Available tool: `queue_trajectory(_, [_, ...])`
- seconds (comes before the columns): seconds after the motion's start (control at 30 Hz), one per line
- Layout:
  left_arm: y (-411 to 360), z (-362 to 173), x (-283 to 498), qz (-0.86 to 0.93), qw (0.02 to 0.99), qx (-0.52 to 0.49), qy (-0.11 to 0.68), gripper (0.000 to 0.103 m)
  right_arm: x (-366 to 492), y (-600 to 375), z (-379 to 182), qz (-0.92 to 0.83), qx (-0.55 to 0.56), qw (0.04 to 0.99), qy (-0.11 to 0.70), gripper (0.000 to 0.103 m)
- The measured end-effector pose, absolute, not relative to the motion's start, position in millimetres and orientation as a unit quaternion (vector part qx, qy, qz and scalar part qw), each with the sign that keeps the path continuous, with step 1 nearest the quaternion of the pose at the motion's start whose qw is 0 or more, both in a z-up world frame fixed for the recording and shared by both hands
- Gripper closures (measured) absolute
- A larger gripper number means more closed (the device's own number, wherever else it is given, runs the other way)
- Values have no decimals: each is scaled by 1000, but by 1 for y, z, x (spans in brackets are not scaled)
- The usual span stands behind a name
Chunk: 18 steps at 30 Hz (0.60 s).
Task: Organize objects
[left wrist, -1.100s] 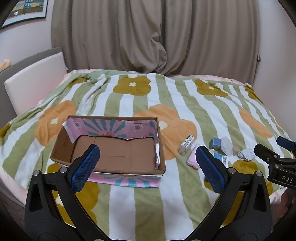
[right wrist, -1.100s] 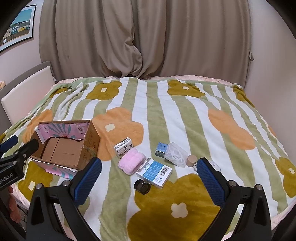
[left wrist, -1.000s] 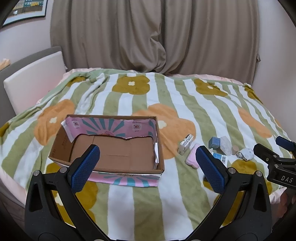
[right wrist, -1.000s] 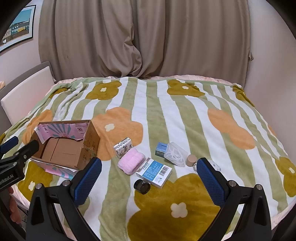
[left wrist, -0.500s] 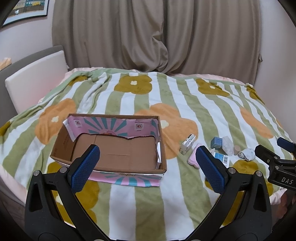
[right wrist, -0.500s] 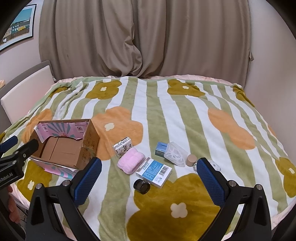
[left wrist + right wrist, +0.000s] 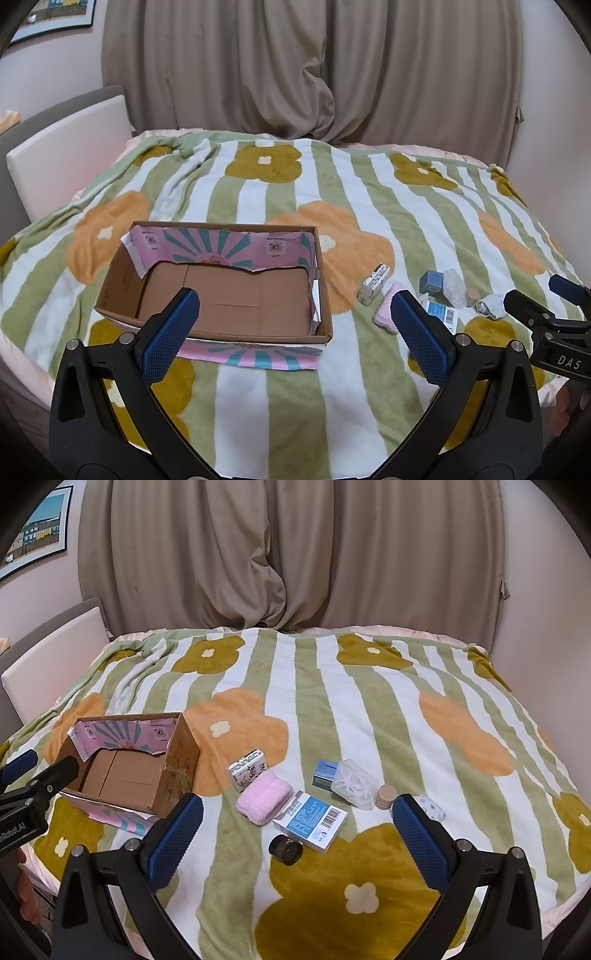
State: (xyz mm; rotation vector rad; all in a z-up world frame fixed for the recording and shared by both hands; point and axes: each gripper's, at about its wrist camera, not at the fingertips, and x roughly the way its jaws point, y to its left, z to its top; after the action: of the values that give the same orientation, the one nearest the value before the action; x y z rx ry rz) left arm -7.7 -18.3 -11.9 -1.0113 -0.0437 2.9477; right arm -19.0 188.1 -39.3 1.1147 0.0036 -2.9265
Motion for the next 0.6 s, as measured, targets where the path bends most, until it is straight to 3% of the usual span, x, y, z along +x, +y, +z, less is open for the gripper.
queue_trajectory(0.6, [-20, -16, -11, 945, 17, -326, -19, 0, -18, 188, -35, -941, 338, 10, -4, 0])
